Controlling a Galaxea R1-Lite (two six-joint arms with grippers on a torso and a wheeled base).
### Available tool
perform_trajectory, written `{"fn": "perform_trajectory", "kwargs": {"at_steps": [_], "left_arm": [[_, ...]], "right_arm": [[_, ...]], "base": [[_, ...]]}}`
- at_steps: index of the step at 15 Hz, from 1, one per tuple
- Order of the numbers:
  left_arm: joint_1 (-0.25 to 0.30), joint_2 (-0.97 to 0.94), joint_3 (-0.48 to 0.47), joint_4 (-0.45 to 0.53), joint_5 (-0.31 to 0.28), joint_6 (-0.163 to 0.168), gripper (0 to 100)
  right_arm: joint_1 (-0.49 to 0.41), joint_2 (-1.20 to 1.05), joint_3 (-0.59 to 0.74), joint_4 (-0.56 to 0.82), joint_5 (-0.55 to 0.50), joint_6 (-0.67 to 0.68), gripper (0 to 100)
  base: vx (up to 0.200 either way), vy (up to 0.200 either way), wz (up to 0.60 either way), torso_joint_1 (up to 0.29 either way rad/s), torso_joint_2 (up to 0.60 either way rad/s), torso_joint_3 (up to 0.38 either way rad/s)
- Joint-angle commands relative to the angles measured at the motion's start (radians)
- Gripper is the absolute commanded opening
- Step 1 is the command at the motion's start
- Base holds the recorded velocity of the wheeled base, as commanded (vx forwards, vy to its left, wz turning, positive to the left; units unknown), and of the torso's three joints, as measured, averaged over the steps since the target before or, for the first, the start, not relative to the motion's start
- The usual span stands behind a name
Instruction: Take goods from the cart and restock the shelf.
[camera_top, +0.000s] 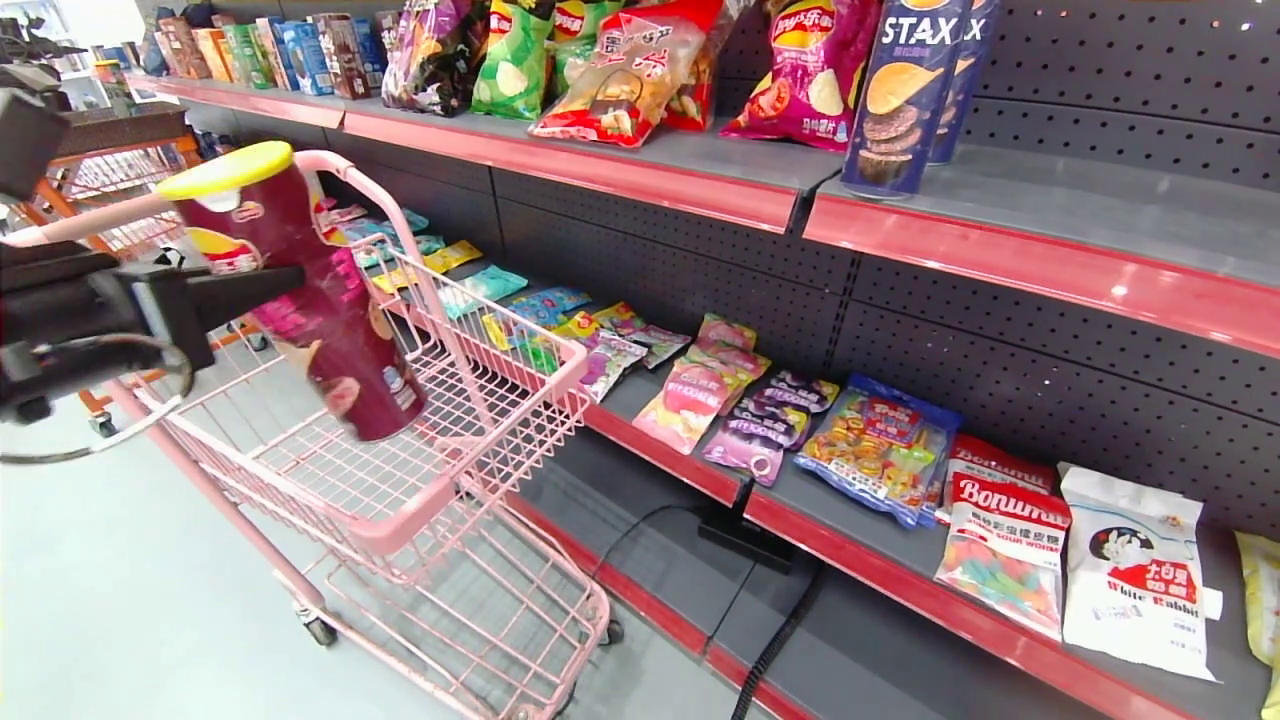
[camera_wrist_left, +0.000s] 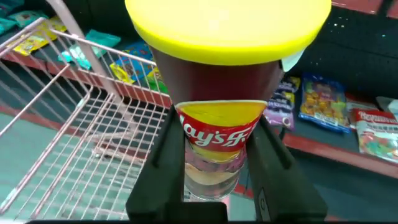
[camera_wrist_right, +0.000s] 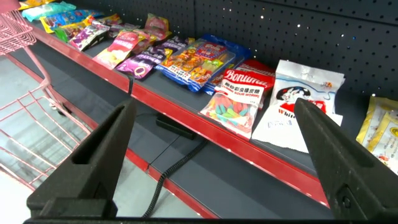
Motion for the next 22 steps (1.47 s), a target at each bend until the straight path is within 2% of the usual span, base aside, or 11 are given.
{"fn": "perform_trajectory", "kwargs": {"at_steps": [1, 4, 7, 9, 11, 12, 15, 20, 22], "left_arm": [[0.006, -0.387, 0.134, 0.177, 0.030, 0.000, 0], [0.006, -0.550, 0.203, 0.246, 0.078, 0.004, 0], [0.006, -0.600, 0.212, 0.287, 0.128, 0.004, 0], [0.006, -0.623, 0.241, 0.287, 0.163, 0.007, 0], [0.006, -0.651, 0.273, 0.287, 0.240, 0.023, 0], [0.006, -0.660, 0.280, 0.287, 0.252, 0.023, 0], [0.005, -0.709, 0.345, 0.293, 0.251, 0.024, 0], [0.003, -0.722, 0.350, 0.293, 0.251, 0.033, 0], [0.005, -0.723, 0.352, 0.293, 0.251, 0.058, 0]], "right_arm": [[0.000, 0.000, 0.000, 0.000, 0.000, 0.000, 100], [0.000, 0.000, 0.000, 0.000, 0.000, 0.000, 100], [0.000, 0.000, 0.000, 0.000, 0.000, 0.000, 100], [0.000, 0.000, 0.000, 0.000, 0.000, 0.000, 100], [0.000, 0.000, 0.000, 0.000, 0.000, 0.000, 100], [0.000, 0.000, 0.000, 0.000, 0.000, 0.000, 100], [0.000, 0.000, 0.000, 0.000, 0.000, 0.000, 100], [0.000, 0.000, 0.000, 0.000, 0.000, 0.000, 100], [0.000, 0.000, 0.000, 0.000, 0.000, 0.000, 100]], "base": [[0.000, 0.000, 0.00, 0.000, 0.00, 0.000], [0.000, 0.000, 0.00, 0.000, 0.00, 0.000], [0.000, 0.000, 0.00, 0.000, 0.00, 0.000], [0.000, 0.000, 0.00, 0.000, 0.00, 0.000], [0.000, 0.000, 0.00, 0.000, 0.00, 0.000], [0.000, 0.000, 0.00, 0.000, 0.00, 0.000], [0.000, 0.000, 0.00, 0.000, 0.00, 0.000], [0.000, 0.000, 0.00, 0.023, -0.11, -0.084], [0.000, 0.000, 0.00, 0.095, -0.42, -0.320]]}}
